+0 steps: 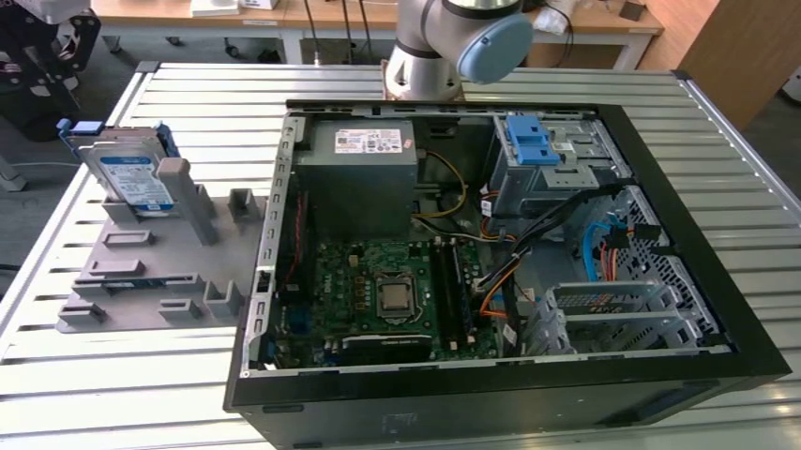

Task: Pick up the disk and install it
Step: 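Pick up the disk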

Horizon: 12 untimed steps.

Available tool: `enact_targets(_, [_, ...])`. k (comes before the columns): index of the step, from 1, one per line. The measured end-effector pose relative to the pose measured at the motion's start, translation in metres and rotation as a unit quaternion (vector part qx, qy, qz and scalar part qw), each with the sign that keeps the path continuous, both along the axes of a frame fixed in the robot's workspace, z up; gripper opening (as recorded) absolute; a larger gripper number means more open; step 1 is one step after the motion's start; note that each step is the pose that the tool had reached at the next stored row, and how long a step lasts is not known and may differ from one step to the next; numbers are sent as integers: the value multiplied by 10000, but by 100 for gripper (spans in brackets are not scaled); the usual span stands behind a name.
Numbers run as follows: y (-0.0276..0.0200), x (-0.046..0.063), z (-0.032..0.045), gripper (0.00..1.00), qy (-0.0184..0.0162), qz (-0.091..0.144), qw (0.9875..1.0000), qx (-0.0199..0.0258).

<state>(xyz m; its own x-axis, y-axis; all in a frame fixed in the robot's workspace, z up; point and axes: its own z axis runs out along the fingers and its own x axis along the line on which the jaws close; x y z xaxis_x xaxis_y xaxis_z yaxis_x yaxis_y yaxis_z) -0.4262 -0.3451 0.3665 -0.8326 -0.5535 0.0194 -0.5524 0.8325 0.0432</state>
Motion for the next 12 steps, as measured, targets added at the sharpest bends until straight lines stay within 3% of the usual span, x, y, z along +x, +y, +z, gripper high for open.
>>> enact_targets(3, [0, 0, -5, 11, 0, 273, 9996, 1])
enact_targets(7, [0, 0, -9, 11, 0, 591, 9982, 8])
enact_targets(12, [0, 0, -10, 11, 0, 741, 9972, 11])
